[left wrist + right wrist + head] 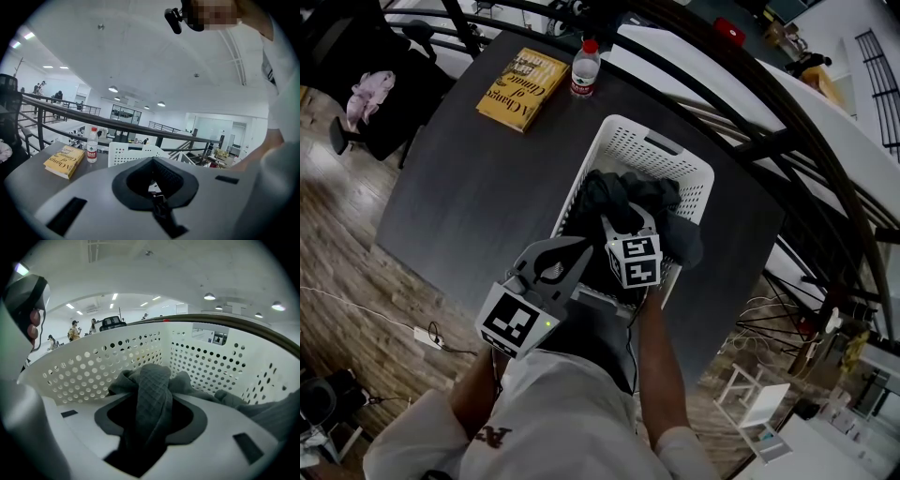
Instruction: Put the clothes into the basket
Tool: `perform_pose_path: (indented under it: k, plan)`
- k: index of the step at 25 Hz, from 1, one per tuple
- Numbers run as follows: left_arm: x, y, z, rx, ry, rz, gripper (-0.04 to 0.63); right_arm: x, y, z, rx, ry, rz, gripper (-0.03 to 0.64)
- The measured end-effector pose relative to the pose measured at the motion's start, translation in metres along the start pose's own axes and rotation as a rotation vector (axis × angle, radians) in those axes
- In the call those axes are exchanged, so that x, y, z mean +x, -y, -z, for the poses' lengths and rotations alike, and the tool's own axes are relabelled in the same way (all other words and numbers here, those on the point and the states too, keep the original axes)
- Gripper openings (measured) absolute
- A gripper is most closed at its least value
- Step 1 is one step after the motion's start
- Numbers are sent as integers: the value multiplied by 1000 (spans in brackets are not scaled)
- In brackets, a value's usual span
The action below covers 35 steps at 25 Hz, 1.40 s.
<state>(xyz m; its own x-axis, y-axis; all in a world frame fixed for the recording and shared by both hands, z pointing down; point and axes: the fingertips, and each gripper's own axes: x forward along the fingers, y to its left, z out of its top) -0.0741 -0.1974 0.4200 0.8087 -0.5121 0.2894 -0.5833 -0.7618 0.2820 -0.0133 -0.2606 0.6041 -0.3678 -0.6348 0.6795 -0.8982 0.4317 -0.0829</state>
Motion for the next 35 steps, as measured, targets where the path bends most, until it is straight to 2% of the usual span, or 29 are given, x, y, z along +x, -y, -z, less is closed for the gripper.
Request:
perform_pose_path:
  k: [7,13,19,30,35]
  plan:
    - [-4,-3,1,5,5,-6,-6,1,-1,4,-38,-38,17,307]
    - [-9,-4,-3,0,11,-12,-6,-6,-1,1,-61,-29,48,359]
    - [-16,0,-9,4,32,-20,-6,-18,-3,-11,-93,0,62,368]
    - [-36,17,-26,42,78,-40,-6,-60,-16,-49,-122,116,88,368]
    - [-45,31,-32,67,94,-43,-6,-104,-24,-74,-155,247,106,366]
